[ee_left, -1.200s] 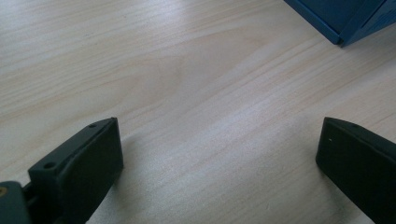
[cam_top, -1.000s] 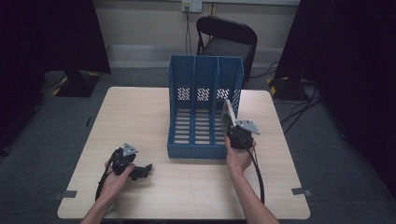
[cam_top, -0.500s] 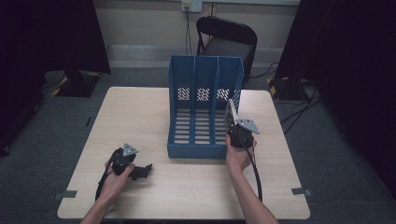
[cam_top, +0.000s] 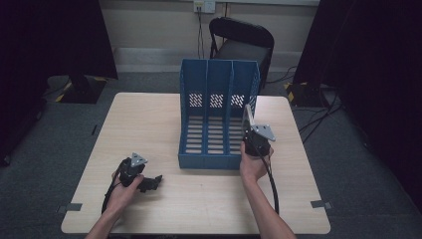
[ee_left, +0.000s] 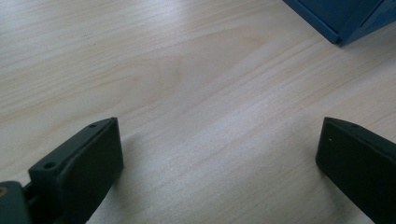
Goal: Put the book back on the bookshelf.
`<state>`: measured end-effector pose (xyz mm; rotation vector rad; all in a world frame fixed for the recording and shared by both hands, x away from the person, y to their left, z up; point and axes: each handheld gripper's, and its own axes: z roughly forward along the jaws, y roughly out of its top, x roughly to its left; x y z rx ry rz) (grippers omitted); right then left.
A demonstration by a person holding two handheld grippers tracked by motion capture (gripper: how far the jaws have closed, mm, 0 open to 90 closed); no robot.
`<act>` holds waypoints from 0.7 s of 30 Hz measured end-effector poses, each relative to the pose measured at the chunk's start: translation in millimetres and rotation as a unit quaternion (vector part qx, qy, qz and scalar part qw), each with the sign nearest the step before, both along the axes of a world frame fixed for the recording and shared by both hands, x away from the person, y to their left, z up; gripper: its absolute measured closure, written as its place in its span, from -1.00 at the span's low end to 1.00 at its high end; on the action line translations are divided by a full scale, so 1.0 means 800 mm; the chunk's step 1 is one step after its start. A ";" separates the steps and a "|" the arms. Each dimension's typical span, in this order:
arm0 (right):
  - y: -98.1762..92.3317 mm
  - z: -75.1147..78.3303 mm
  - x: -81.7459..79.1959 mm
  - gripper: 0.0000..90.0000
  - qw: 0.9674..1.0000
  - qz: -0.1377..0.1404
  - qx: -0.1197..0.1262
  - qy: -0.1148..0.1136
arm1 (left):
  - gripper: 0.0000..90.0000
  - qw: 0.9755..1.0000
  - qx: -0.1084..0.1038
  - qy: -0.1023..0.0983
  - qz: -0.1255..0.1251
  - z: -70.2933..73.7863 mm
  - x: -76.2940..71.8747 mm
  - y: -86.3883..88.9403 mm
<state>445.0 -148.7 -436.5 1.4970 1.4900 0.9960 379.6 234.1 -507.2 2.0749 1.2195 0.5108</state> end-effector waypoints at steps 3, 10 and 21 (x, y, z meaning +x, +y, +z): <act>0.002 -0.003 0.000 0.71 1.000 -0.006 -0.006 0.002 | -1.00 1.000 0.000 0.000 0.000 0.000 0.000 0.000; 0.001 -0.006 0.000 0.70 1.000 -0.012 0.005 0.016 | -1.00 1.000 0.001 0.000 -0.001 0.000 0.000 0.000; -0.002 -0.003 -0.001 0.64 1.000 0.001 0.009 0.017 | -1.00 1.000 -0.001 0.001 -0.001 0.000 0.000 0.000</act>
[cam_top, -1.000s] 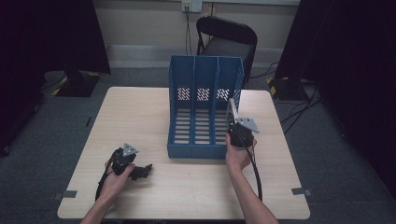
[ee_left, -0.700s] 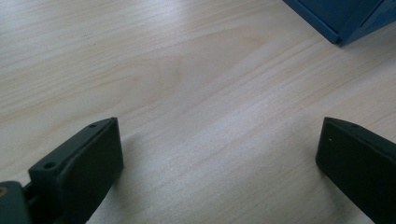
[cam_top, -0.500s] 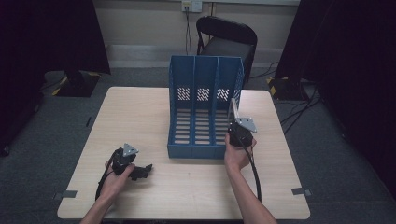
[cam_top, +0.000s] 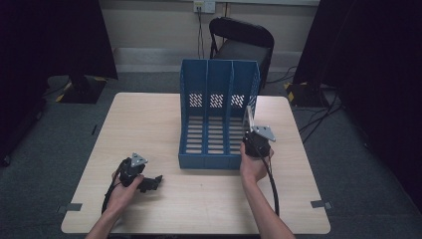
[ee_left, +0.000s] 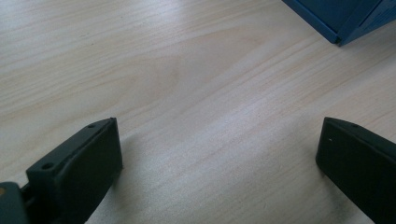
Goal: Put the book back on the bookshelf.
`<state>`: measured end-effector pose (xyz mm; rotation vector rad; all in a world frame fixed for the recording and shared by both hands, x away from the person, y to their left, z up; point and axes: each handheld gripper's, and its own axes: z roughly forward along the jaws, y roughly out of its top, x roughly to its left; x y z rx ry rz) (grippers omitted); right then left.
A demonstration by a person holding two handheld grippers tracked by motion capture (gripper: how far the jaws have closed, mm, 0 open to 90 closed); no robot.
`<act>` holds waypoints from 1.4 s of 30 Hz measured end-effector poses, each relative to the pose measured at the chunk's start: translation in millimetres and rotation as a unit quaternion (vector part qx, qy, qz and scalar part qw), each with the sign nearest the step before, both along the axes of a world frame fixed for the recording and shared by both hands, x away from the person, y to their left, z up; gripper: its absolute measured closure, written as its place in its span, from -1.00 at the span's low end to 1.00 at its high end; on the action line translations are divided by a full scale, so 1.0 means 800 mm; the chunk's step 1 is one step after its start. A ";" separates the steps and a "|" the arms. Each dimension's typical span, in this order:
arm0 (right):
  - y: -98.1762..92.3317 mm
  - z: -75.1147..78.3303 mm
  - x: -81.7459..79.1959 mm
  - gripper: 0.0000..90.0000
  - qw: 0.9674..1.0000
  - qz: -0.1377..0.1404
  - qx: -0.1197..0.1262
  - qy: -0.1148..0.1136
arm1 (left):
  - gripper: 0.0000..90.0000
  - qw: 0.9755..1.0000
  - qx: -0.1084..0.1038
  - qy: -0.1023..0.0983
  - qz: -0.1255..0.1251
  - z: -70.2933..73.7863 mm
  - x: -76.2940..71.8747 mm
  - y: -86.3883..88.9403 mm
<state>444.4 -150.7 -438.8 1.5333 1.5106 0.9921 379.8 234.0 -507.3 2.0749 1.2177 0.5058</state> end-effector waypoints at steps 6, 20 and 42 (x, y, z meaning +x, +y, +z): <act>0.001 0.003 0.002 0.69 1.000 0.004 -0.012 0.003 | -1.00 1.000 0.000 0.000 0.000 0.000 0.000 0.000; 0.007 0.000 0.002 0.70 1.000 -0.017 -0.022 -0.008 | -1.00 1.000 0.001 0.001 -0.003 0.000 0.001 0.000; -0.006 0.000 0.007 0.27 1.000 0.009 0.005 0.002 | -1.00 1.000 0.001 0.001 -0.003 0.000 0.001 0.000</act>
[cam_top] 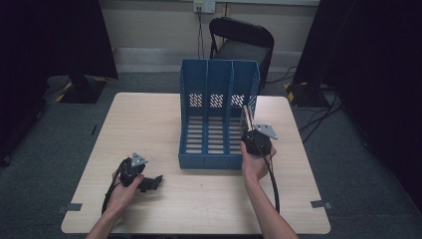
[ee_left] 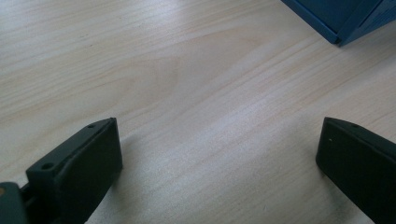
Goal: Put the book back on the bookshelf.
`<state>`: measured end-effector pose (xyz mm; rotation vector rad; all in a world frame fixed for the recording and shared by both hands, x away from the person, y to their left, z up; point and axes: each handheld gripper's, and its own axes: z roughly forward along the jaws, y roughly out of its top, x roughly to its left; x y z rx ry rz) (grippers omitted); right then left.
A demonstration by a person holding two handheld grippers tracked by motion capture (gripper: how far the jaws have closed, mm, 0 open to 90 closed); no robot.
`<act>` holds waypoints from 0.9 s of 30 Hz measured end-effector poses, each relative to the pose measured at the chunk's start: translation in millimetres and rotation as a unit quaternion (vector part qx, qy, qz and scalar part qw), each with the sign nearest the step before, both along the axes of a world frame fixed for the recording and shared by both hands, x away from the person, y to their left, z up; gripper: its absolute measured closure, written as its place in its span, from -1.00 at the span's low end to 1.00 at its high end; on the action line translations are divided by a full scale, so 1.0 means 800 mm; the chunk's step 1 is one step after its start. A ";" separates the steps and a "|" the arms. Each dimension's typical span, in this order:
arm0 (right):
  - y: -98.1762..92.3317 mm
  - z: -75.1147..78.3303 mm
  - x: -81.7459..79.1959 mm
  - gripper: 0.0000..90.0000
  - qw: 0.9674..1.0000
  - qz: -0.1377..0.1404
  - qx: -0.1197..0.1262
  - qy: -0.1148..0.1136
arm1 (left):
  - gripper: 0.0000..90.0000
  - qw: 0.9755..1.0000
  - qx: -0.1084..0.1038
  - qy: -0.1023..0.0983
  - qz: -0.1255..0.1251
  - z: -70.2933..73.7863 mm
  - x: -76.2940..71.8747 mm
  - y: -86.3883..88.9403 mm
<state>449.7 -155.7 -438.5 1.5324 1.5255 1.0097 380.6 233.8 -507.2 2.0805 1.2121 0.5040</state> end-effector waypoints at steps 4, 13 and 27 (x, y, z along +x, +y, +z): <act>0.001 0.000 0.000 0.18 1.000 0.007 -0.004 0.002 | -1.00 1.000 -0.003 -0.001 0.002 0.000 0.000 -0.001; -0.001 0.001 0.001 -0.13 0.999 0.045 0.009 -0.005 | -1.00 1.000 -0.003 -0.001 0.002 0.000 0.000 -0.001; -0.016 0.016 -0.012 -0.42 0.992 0.120 0.029 -0.002 | -1.00 1.000 -0.005 -0.001 0.002 0.000 0.000 -0.002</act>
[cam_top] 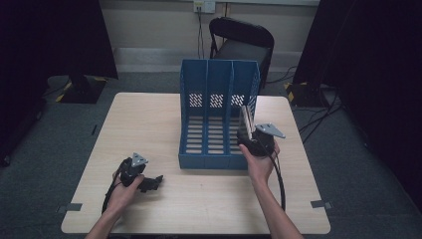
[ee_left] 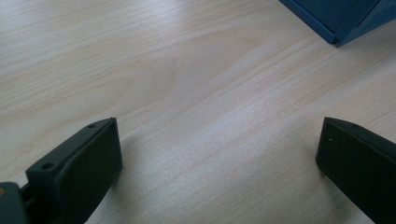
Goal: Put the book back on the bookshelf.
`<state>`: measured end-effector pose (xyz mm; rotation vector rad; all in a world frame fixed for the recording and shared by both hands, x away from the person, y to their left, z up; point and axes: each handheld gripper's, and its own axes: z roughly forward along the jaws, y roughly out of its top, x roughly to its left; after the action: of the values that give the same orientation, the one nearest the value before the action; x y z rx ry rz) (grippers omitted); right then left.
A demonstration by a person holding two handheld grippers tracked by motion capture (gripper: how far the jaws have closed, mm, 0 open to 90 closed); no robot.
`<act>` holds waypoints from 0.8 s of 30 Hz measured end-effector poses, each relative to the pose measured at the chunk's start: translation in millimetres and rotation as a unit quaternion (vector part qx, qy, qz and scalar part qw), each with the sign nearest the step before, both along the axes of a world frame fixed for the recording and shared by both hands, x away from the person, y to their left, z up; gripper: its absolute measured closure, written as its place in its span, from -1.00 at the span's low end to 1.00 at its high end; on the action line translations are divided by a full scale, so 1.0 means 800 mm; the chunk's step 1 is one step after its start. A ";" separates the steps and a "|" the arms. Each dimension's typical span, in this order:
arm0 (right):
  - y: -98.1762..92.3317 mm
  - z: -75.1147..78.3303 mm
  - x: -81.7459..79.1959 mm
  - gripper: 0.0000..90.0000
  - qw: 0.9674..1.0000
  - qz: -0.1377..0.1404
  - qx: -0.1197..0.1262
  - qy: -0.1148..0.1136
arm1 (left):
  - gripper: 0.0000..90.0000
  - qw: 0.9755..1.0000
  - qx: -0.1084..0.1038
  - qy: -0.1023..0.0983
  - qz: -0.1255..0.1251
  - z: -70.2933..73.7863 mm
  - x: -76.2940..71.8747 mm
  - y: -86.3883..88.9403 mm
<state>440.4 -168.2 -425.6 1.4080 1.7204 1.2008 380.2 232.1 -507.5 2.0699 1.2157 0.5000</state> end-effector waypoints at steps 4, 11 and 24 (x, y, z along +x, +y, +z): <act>-0.008 0.003 -0.010 -0.57 1.000 0.026 0.001 0.000 | -1.00 1.000 0.000 0.000 0.000 0.000 0.000 0.000; -0.021 0.007 -0.034 -0.64 0.998 0.063 0.013 0.010 | -1.00 1.000 0.000 0.000 0.000 0.000 0.000 0.000; -0.064 0.014 -0.080 -0.68 0.992 0.119 0.017 0.021 | -1.00 1.000 0.000 0.000 0.001 0.000 0.000 0.000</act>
<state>376.4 -219.6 -414.5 1.2814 1.9494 1.3403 380.1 232.1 -507.5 2.0697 1.2167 0.5012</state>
